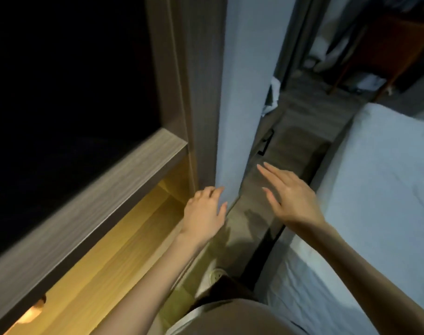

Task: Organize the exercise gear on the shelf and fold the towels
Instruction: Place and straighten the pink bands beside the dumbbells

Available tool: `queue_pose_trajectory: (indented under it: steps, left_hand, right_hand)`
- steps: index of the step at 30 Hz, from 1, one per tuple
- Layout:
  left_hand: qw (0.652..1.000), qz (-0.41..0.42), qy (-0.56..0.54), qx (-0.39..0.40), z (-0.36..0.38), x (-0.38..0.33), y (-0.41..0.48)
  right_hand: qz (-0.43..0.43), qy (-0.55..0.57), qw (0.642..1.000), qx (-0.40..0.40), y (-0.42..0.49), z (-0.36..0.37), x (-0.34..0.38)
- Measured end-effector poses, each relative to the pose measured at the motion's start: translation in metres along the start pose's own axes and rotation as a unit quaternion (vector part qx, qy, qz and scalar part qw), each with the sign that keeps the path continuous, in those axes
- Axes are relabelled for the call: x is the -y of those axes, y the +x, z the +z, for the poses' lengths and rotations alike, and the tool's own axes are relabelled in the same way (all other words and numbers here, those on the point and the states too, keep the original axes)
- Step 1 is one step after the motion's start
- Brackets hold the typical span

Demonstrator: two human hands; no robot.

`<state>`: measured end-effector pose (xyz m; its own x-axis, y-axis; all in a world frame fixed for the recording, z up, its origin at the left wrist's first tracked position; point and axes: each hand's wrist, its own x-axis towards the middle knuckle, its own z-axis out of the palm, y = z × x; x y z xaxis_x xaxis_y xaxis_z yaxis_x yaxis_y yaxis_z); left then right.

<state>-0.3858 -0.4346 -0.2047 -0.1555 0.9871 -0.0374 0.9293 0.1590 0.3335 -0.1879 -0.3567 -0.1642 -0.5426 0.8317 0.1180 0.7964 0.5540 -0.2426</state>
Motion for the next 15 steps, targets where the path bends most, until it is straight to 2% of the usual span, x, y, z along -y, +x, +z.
queue_pose_trajectory:
  steps: [6,15]
  left_hand:
    - [0.993,0.113,-0.035,0.016,-0.008,-0.051,0.052]
    - [0.983,0.178,0.003,-0.034,0.016,-0.132,0.194]
  right_hand:
    - [0.078,-0.027,0.996,-0.026,0.002,-0.023,-0.037]
    - [0.106,-0.061,0.988,-0.091,0.061,-0.033,-0.149]
